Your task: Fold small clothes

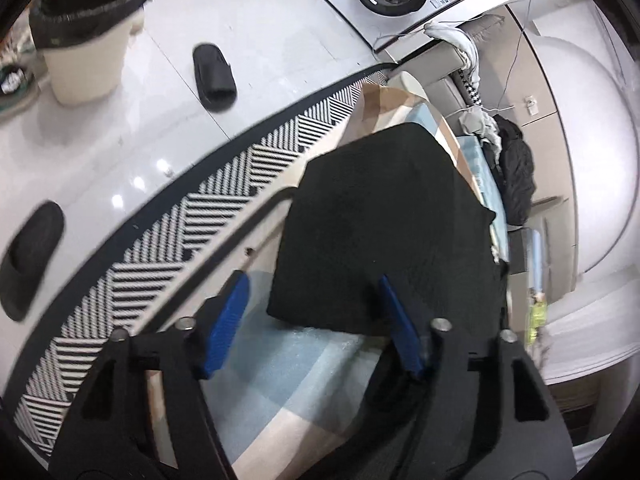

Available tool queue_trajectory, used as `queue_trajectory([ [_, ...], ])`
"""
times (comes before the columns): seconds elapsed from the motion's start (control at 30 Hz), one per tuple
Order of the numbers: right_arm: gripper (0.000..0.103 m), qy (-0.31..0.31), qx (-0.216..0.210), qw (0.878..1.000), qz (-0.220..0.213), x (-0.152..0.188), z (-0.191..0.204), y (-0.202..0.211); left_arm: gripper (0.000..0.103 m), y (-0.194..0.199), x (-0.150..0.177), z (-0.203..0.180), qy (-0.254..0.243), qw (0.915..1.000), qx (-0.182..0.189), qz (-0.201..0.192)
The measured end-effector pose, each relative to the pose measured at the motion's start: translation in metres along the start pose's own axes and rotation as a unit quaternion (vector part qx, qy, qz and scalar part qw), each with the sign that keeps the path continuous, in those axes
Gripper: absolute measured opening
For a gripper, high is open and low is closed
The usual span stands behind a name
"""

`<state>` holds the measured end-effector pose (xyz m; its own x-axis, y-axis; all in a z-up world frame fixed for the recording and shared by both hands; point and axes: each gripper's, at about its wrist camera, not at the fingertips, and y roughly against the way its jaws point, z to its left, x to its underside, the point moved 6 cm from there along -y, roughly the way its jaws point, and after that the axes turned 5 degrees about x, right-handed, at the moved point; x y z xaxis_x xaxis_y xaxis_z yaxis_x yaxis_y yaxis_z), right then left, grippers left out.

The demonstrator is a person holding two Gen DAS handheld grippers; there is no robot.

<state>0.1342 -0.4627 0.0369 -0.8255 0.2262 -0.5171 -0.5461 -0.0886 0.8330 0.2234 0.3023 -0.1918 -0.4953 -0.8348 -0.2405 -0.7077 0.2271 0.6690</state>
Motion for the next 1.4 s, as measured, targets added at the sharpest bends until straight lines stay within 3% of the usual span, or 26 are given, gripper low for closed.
queue_trajectory([
  [0.03, 0.044, 0.0, 0.0, 1.0, -0.001, 0.001, 0.0, 0.0, 0.041, -0.004, 0.0, 0.0, 0.003, 1.0, 0.008, 0.002],
  [0.1, 0.044, -0.001, 0.001, 1.0, -0.001, 0.001, 0.0, 0.0, 0.031, -0.008, -0.002, -0.002, 0.004, 0.9999, 0.007, -0.008],
  [0.13, 0.044, -0.003, 0.0, 1.0, -0.001, 0.001, 0.0, 0.001, 0.02, -0.008, -0.005, -0.004, -0.002, 0.9998, 0.005, -0.021],
  [0.23, 0.044, -0.007, -0.002, 1.0, -0.004, 0.002, -0.002, 0.003, 0.007, 0.001, -0.012, -0.021, -0.041, 0.9974, -0.007, -0.06],
  [0.37, 0.044, -0.02, -0.003, 1.0, -0.012, 0.003, -0.007, 0.01, 0.005, 0.017, -0.016, -0.068, -0.127, 0.9859, -0.022, -0.106],
  [0.5, 0.044, -0.029, -0.007, 0.999, -0.015, 0.004, -0.011, 0.014, 0.005, 0.017, -0.008, -0.14, -0.213, 0.9694, -0.011, -0.121],
  [0.63, 0.044, -0.034, -0.008, 0.999, -0.02, 0.006, -0.012, 0.022, 0.005, -0.007, 0.028, -0.237, -0.306, 0.9471, 0.034, -0.092],
  [0.7, 0.044, -0.034, -0.007, 0.999, -0.023, 0.006, -0.012, 0.027, 0.005, -0.03, 0.061, -0.275, -0.348, 0.934, 0.059, -0.053],
  [0.8, 0.044, -0.036, -0.006, 0.999, -0.029, 0.005, -0.014, 0.033, 0.005, -0.061, 0.1, -0.302, -0.382, 0.92, 0.087, 0.004],
  [0.83, 0.044, -0.037, -0.004, 0.999, -0.029, 0.005, -0.015, 0.034, 0.011, -0.07, 0.112, -0.302, -0.386, 0.9187, 0.08, 0.023],
  [0.9, 0.044, -0.037, -0.001, 0.999, -0.027, 0.005, -0.017, 0.035, 0.026, -0.079, 0.124, -0.298, -0.387, 0.918, 0.071, 0.048],
  [0.97, 0.044, -0.035, 0.003, 0.999, -0.024, 0.006, -0.019, 0.034, 0.052, -0.076, 0.125, -0.289, -0.382, 0.9212, 0.064, 0.041],
  [1.03, 0.044, -0.034, 0.001, 0.999, -0.021, 0.006, -0.018, 0.031, 0.059, -0.067, 0.12, -0.276, -0.375, 0.9251, 0.056, 0.024],
  [1.17, 0.044, -0.029, -0.004, 1.0, -0.012, 0.007, -0.014, 0.022, 0.062, -0.05, 0.101, -0.236, -0.35, 0.9359, 0.04, 0.009],
  [1.3, 0.044, -0.025, -0.014, 1.0, -0.006, 0.009, -0.008, 0.018, 0.062, -0.056, 0.08, -0.21, -0.298, 0.9537, 0.039, 0.015],
  [1.4, 0.044, -0.019, -0.016, 1.0, -0.005, 0.011, -0.007, 0.019, 0.062, -0.077, 0.078, -0.211, -0.294, 0.9544, 0.045, 0.025],
])
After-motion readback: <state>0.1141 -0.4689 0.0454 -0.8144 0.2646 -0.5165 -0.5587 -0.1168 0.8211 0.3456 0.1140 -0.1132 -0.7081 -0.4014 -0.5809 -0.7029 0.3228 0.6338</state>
